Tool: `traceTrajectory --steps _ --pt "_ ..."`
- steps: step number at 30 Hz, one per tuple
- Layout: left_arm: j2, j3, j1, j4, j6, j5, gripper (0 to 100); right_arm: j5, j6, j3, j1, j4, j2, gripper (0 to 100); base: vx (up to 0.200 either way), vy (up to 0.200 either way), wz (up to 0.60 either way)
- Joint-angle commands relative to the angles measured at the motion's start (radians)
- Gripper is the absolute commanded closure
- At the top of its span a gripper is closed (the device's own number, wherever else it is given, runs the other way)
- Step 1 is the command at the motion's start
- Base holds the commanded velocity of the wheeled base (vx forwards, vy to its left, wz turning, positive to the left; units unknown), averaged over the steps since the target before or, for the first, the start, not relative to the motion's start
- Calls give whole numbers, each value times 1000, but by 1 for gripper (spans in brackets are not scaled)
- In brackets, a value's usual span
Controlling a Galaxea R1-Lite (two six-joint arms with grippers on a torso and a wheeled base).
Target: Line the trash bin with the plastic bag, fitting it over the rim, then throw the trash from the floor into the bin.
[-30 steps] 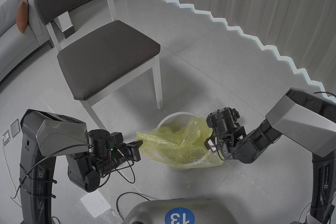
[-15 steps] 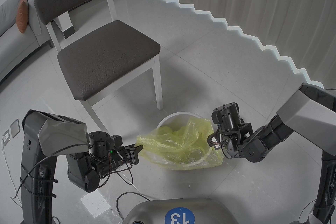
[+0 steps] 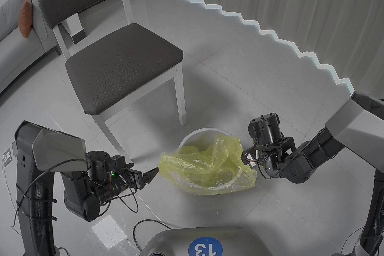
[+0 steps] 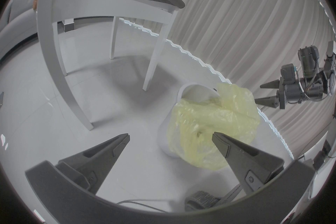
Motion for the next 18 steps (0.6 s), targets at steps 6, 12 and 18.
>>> traceTrajectory --steps 6,12,18 --pt "-88 78 131 -7 61 -53 0 0 -1 12 -4 -1 -25 0 0 0 0" --pt "-238 172 136 -14 57 -141 0 0 -1 20 -3 -1 -47 0 0 0 0" --pt "-436 186 120 41 57 -182 0 0 -3 37 -1 -4 -82 0 0 0 0"
